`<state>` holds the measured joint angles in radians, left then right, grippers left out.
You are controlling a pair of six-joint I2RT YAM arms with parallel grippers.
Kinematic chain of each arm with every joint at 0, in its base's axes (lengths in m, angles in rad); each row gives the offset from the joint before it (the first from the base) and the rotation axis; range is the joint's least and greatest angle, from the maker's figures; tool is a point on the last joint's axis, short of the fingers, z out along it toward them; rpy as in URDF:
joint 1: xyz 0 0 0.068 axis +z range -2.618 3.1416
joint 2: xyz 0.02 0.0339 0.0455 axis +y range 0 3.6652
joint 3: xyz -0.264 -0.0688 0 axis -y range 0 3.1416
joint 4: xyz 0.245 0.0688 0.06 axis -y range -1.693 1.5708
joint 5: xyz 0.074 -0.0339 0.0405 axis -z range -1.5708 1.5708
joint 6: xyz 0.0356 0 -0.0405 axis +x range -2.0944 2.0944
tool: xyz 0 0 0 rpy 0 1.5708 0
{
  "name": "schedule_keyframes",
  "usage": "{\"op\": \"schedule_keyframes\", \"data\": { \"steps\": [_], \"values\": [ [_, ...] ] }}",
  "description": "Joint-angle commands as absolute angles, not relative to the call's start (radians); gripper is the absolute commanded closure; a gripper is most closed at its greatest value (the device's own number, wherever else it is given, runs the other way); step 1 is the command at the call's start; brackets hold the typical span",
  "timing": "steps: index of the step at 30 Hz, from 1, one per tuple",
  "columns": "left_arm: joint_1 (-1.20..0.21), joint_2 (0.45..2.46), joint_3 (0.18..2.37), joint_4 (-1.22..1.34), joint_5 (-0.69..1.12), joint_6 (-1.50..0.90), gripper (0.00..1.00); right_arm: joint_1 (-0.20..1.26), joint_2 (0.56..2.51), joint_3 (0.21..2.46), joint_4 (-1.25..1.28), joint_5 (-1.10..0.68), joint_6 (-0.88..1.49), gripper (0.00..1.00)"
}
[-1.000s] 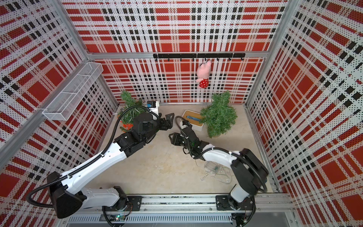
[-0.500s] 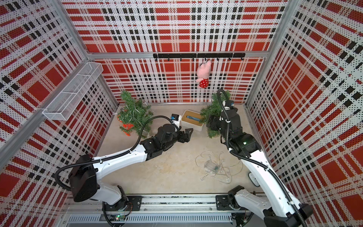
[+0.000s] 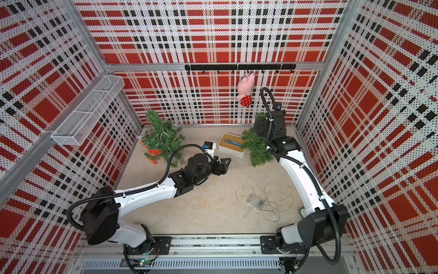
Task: Wrap string light around the christmas tree
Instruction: Move the christmas tree to the center of the board, then pick up the Christmas tree at the center of the board.
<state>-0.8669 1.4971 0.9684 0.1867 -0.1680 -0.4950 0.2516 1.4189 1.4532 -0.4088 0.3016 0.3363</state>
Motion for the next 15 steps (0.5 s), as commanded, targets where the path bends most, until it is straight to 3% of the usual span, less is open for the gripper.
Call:
{"op": "schedule_keyframes", "data": {
  "steps": [1,4,8,15],
  "values": [
    [-0.862,1.501,0.980,0.227,-0.137,-0.512,0.18,0.241,1.430,1.427,-0.191,0.327,0.255,0.10],
    [-0.864,1.508,0.989,0.226,-0.132,-0.511,0.19,0.238,1.449,1.419,-0.139,0.310,0.222,0.18],
    [-0.861,1.502,0.981,0.226,-0.142,-0.511,0.19,0.237,1.441,1.389,-0.123,0.288,0.213,0.35],
    [-0.854,1.516,0.970,0.232,-0.137,-0.517,0.19,0.238,1.397,1.387,-0.116,0.288,0.141,0.75]
  ]
}}
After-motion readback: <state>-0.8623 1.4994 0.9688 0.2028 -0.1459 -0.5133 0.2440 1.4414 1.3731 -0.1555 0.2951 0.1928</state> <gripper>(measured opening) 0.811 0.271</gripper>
